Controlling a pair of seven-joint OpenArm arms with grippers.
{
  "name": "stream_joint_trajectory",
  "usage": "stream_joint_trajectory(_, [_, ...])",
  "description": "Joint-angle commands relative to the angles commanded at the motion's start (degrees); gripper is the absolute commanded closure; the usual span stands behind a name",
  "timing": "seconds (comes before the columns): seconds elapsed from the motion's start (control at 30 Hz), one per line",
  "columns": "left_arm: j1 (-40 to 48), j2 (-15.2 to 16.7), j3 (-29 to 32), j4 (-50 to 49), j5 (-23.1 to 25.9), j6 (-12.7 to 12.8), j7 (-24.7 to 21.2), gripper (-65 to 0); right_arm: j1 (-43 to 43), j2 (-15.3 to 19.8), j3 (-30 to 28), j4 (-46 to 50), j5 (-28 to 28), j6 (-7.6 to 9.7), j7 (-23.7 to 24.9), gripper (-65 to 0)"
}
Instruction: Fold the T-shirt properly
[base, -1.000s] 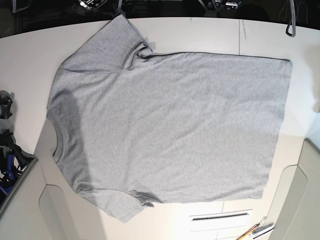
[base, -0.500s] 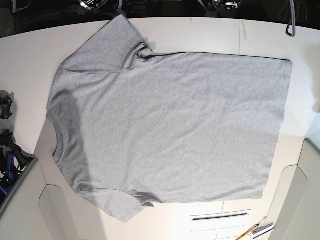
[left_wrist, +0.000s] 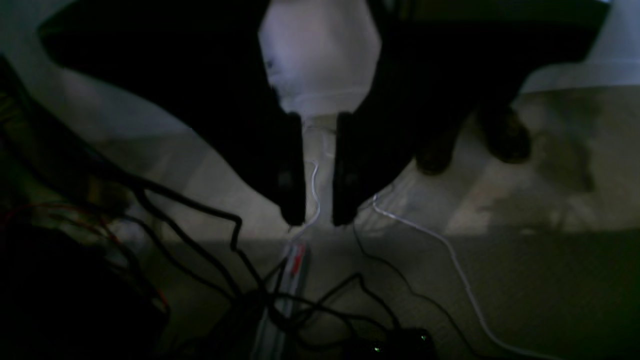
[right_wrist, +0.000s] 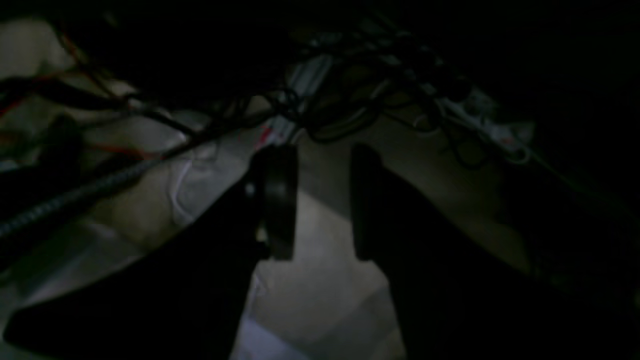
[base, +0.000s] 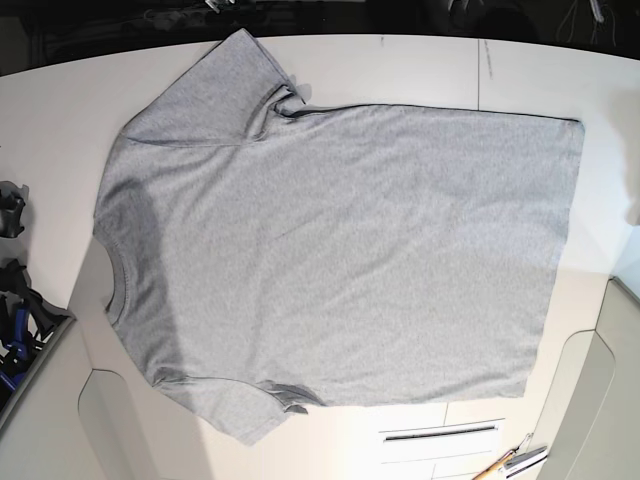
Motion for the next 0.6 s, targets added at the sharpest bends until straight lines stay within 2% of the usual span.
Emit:
stream_joint_trajectory(0.07, [3.17,0.0,-3.06,4.74,-0.17,0.0,0.42,-10.6,-4.04,2.54,0.0,6.19,1.03,-0.02,-0.04,-17.3])
stream_joint_trajectory(0.17, [7.78,0.0,-5.73,11.63,-3.3,0.0,1.42,-10.6,-9.99,6.32,0.02,15.3,1.01,-0.02,-1.6,-17.3])
stream_joint_trajectory(0.33, [15.3,0.0,-6.12,22.45,-6.88,0.0,2.62,-10.6,-19.69,11.61,1.49,30.21,1.03,-0.04,-3.06,-17.3])
stream_joint_trajectory(0.47, [21.44,0.0,-6.99,31.76,-10.73,-0.02,3.67,-10.8,-26.62,13.16,6.88,41.66,3.61,-0.02,-6.01,-17.3])
stream_joint_trajectory(0.57, [25.75,0.0,-9.25,39.21,-11.61,-0.02,3.85,-15.5,-30.42,13.16,12.37,50.01,6.49,0.26,-10.58,-17.3])
stream_joint_trajectory(0.6, [26.93,0.0,-10.19,41.48,-11.58,-0.04,4.07,-17.3,-31.3,13.18,14.16,52.54,7.65,1.11,-12.33,-17.3])
